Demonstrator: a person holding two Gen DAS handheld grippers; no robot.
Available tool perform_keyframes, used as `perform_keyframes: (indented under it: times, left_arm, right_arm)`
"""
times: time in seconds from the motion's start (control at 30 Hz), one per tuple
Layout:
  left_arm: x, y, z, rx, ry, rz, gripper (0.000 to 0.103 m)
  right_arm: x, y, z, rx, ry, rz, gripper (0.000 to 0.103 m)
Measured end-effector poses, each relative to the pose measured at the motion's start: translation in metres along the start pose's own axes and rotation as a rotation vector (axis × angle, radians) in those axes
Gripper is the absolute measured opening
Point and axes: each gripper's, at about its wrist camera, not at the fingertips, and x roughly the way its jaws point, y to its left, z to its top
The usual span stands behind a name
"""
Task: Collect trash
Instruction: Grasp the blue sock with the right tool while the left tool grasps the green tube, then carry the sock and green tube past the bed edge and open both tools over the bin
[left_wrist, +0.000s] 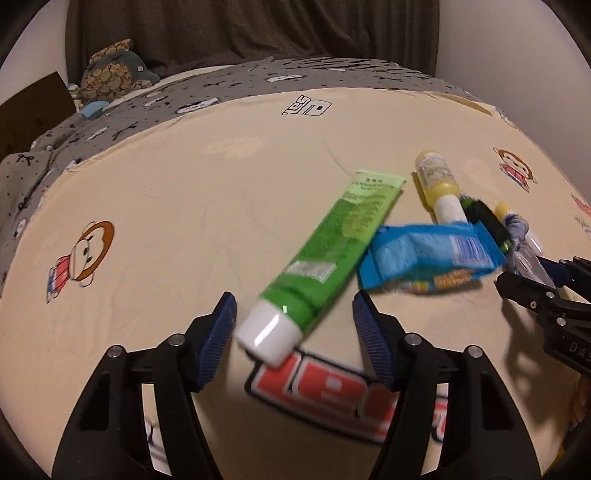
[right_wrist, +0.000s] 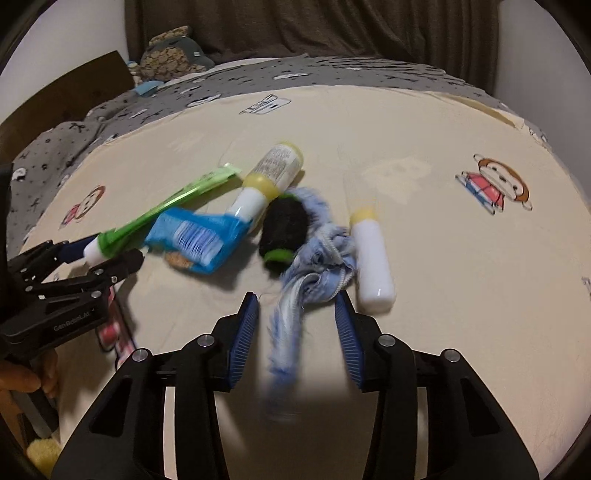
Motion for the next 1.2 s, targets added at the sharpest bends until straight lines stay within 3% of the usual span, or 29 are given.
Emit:
perform_keyframes:
  times: [0.07, 0.23, 0.47, 0.67, 0.8, 1.0, 1.2]
  left_arm:
    - [0.004, 0.002, 0.005, -0.002, 0.002, -0.005, 0.048]
    - [-0.001, -0.006, -0.001, 0.035, 0.004, -0.002, 0.032]
    - [-0.030, -0.004, -0.029, -0.016, 0.006, -0.023, 0.027]
    - [-0.073, -0.015, -0.064, -0.011, -0.031, -0.030, 0.027]
    - [-0.103, -0.020, -0.089, -0.027, -0.052, -0.037, 0.027]
    - [-0.155, -0.032, -0.138, -0.040, -0.119, -0.106, 0.027]
    - [-0.187, -0.052, -0.183, -0.024, -0.121, -0.159, 0.027]
  right_arm:
    - [0.004, -0.001, 0.002, 0.003, 0.004, -0.014, 0.039]
    - [0.000, -0.005, -0.007, 0.001, 0.010, 0.004, 0.008]
    - [-0.032, -0.007, -0.034, -0.031, -0.010, 0.032, 0.007]
    - [-0.074, -0.006, -0.062, -0.053, -0.068, 0.108, 0.007]
    - [-0.110, -0.004, -0.081, -0.076, -0.121, 0.111, 0.007]
    - [-0.146, -0.001, -0.121, -0.104, -0.146, 0.130, 0.007]
    - [-0.170, 0.000, -0.172, -0.132, -0.130, 0.185, 0.007]
